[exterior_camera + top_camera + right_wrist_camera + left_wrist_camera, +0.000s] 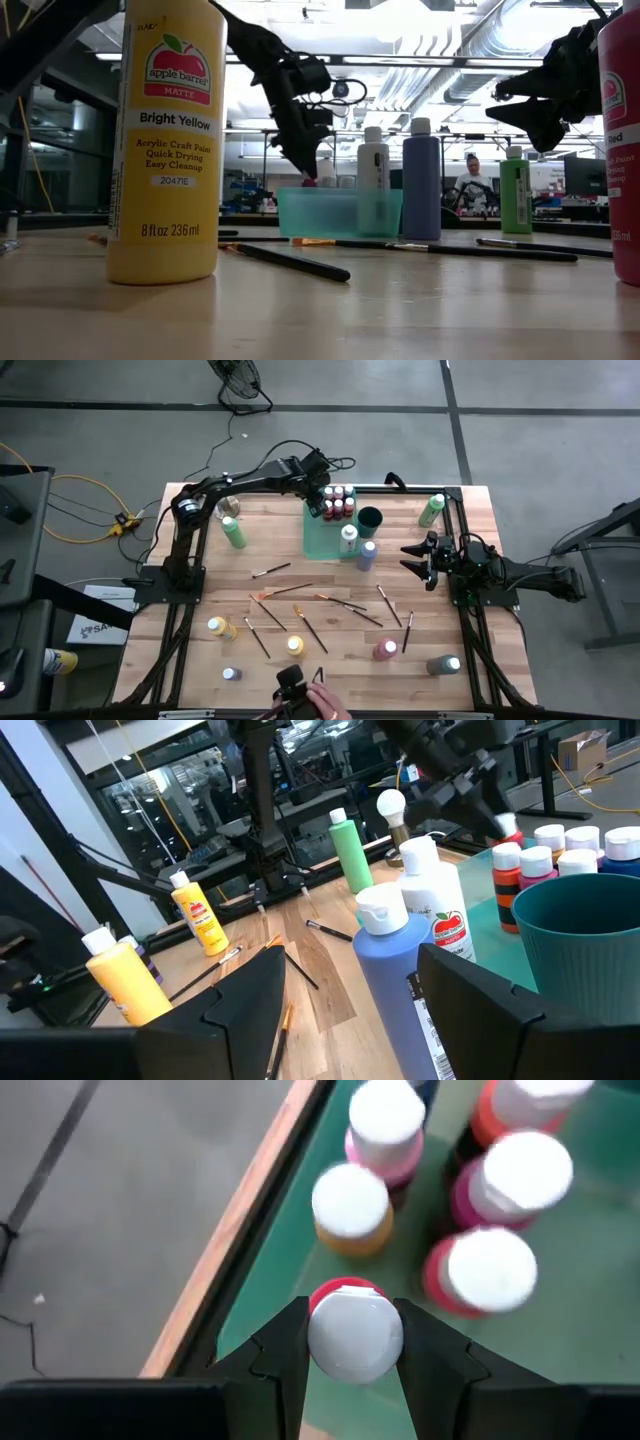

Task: Pick & Place Paint Supplies
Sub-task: Put the orange paint bottle into the green bin

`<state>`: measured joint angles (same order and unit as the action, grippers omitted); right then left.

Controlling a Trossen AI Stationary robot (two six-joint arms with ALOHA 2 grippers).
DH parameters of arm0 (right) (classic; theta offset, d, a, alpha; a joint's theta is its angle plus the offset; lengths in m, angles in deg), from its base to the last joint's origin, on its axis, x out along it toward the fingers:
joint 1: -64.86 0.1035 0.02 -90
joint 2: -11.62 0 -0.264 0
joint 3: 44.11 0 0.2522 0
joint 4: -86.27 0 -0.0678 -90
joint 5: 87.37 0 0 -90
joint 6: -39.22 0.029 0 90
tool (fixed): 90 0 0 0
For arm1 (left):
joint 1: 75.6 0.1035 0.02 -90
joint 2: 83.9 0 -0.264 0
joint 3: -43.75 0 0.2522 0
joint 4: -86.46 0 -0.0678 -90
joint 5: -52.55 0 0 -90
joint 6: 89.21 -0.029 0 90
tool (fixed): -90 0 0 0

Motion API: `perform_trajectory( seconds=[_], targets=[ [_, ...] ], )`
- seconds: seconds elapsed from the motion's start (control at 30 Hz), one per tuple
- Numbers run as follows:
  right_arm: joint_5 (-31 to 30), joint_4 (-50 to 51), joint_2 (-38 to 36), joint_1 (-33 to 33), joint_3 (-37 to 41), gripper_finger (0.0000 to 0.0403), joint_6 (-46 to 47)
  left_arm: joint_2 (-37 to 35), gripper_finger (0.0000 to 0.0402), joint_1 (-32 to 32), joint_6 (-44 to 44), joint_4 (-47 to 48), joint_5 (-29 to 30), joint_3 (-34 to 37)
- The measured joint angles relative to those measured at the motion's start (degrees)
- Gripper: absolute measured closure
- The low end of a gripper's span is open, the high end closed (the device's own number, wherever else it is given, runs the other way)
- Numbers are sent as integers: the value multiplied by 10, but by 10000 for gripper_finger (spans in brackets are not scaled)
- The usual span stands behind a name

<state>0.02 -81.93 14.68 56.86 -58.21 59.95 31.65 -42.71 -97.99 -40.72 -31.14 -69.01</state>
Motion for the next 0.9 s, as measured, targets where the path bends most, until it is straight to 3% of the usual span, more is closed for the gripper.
perform_trajectory(
  seconds=[0.9],
  targets=[
    [-1, 0, 0, 0, 0, 180, 0, 24, 280, 9, 17, -25, -13, 1]
  ],
)
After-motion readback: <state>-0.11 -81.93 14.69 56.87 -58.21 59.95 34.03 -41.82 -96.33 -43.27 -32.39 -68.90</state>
